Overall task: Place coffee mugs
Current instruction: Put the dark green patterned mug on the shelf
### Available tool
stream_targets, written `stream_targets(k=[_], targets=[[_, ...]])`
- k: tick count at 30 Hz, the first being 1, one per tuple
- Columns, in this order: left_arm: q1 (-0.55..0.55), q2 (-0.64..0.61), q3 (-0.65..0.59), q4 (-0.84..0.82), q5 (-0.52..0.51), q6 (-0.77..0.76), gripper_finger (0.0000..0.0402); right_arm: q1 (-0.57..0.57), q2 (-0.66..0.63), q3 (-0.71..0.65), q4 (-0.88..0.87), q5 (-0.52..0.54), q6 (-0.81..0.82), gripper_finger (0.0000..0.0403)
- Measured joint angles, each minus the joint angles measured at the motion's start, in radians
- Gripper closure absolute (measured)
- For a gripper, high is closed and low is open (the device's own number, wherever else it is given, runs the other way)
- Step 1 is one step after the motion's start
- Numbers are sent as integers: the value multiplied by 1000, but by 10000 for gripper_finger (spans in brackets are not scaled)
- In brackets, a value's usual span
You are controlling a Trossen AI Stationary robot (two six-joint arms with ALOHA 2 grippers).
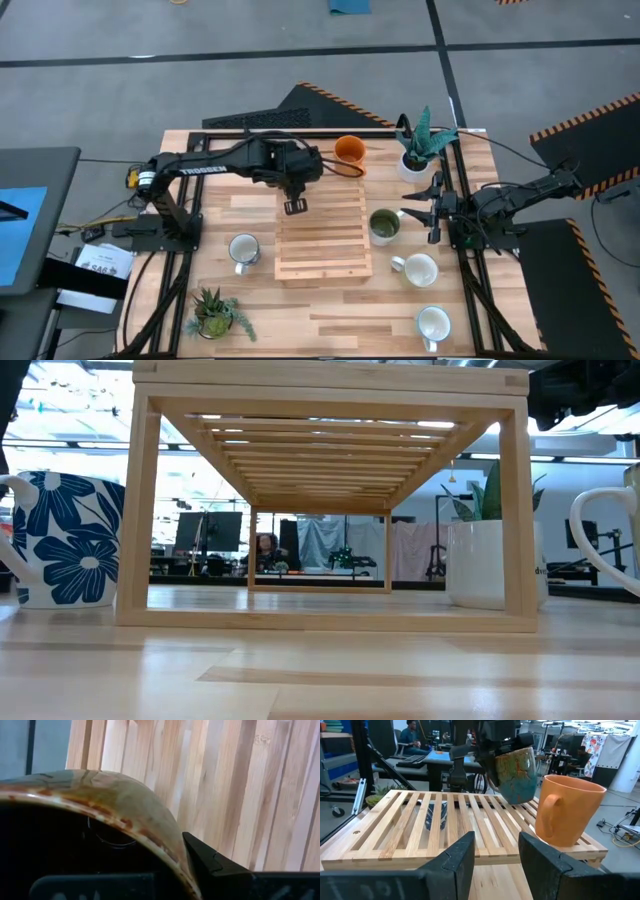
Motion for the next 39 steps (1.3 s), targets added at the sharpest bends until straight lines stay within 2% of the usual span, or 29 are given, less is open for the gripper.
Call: stream_targets(k=[11, 26, 39], targets=[[13, -2, 0, 10, -12, 53, 346, 0, 0, 0, 0, 0, 16, 226], [29, -2, 0, 21, -53, 86, 266, 0, 0, 0, 0, 0, 17, 226], [28, -5, 19, 54, -72, 115, 255, 0, 0, 0, 0, 0, 17, 226]])
